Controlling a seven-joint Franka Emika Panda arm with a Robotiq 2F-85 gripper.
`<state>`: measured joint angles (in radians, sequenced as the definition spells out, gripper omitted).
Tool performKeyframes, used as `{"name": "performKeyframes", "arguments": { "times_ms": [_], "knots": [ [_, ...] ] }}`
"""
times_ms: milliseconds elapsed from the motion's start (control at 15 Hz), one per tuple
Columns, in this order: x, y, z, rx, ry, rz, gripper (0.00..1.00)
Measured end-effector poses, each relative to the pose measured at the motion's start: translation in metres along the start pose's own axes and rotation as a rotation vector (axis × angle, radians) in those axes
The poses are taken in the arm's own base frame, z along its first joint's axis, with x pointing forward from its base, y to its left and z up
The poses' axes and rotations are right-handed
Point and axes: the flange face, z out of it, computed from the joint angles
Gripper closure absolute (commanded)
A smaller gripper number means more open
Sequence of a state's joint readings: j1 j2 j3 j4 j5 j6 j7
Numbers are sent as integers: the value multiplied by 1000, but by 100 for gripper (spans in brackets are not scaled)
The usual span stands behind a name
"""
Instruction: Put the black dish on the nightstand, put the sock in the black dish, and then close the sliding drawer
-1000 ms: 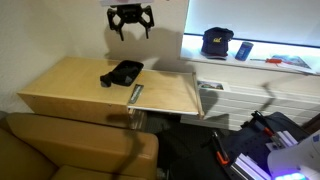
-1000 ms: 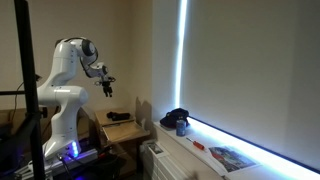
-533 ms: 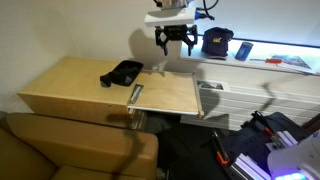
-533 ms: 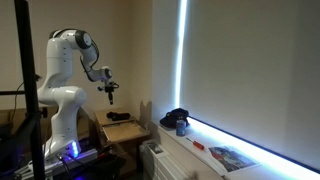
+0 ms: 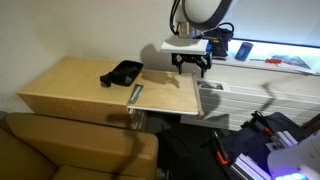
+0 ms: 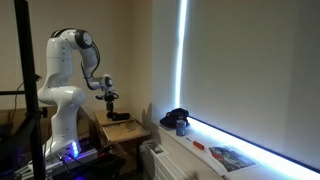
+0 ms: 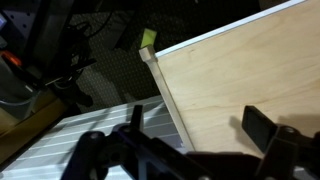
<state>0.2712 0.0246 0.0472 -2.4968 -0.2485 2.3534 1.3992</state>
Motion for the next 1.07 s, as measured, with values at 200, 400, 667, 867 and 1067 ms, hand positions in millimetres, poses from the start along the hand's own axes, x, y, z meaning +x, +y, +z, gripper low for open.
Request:
{"name": "performKeyframes", "arguments": {
  "times_ms": [200,400,667,867,1067],
  "knots": [
    [27,12,33,-69,81,125,0],
    [85,59,83,-149,98,305,0],
    [144,130,145,-210,83,564,0],
    [149,138,188,-183,35,751,0],
    [140,114,221,-133,-37,922,0]
  ]
}}
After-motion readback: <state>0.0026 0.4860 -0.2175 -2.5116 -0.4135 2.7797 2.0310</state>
